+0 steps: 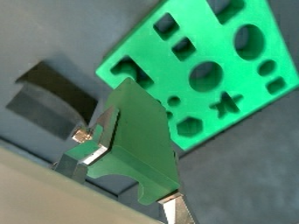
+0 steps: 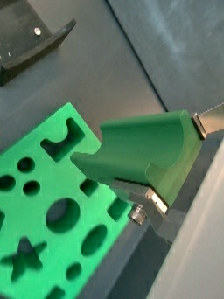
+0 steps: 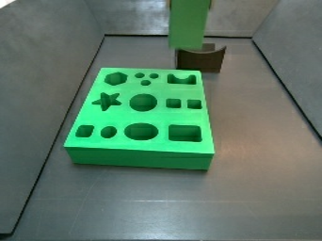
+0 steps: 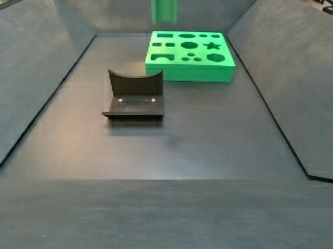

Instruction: Insert the arch object.

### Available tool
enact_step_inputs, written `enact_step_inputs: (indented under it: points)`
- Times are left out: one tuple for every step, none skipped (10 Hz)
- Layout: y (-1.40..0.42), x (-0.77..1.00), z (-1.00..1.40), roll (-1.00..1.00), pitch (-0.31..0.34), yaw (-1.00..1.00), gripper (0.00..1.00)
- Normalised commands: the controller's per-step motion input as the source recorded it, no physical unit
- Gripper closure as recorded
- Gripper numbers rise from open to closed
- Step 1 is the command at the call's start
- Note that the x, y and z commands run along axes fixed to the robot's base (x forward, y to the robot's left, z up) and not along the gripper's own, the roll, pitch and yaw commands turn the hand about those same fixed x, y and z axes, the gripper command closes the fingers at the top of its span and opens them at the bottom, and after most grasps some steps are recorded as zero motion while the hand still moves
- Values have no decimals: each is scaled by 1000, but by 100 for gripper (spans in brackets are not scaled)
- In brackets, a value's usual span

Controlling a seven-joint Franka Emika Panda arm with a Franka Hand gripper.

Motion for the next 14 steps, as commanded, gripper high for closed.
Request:
enact_step_inputs:
  points:
    - [-43, 251, -740, 76, 0, -94, 100]
    - [6, 71, -657, 0, -13, -60, 100]
    - [69, 0, -471, 0, -76, 0, 100]
    - [143, 0, -323, -53, -59, 0, 100]
    - [249, 0, -246, -44, 0, -23, 100]
    - [214, 0, -131, -43, 7, -83, 100]
    - [137, 40, -129, -64, 10, -83, 100]
    - [69, 77, -140, -106, 14, -103, 100]
    - [0, 114, -34, -136, 0, -29, 100]
    - [0, 46, -100, -119, 0, 0, 100]
    - [74, 0, -297, -37, 0, -86, 100]
    - [94, -57, -289, -39, 0, -223, 100]
    - [83, -63, -223, -94, 0, -214, 100]
    - [49, -9, -194, -161, 0, -186, 100]
